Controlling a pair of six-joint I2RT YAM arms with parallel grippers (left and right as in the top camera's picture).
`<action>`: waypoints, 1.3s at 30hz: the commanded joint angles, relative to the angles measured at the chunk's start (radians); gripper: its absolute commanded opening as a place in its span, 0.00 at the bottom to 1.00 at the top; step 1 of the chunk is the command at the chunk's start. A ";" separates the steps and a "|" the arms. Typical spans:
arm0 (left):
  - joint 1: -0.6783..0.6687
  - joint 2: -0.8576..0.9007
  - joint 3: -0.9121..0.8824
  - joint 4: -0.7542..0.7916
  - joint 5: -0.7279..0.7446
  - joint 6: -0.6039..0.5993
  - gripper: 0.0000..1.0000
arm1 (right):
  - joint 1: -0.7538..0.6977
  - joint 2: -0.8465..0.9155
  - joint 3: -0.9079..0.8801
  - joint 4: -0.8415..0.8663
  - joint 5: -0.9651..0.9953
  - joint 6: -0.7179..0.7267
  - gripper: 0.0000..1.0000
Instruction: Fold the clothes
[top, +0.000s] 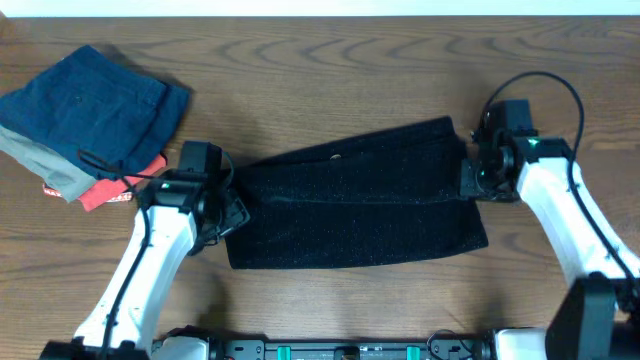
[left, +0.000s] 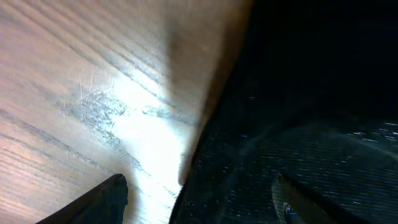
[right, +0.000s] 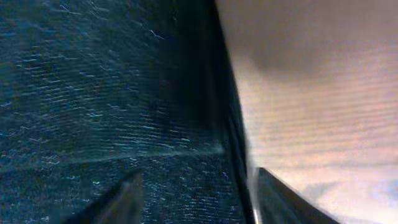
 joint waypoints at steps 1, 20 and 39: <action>0.001 -0.010 -0.003 0.003 -0.025 0.013 0.76 | 0.032 0.004 0.003 -0.012 -0.011 -0.199 0.70; 0.001 -0.004 -0.010 0.003 -0.025 0.013 0.76 | 0.082 0.130 -0.019 -0.007 -0.108 0.584 0.50; 0.001 -0.004 -0.010 0.003 -0.025 0.014 0.77 | 0.098 0.130 -0.169 0.216 -0.040 1.120 0.65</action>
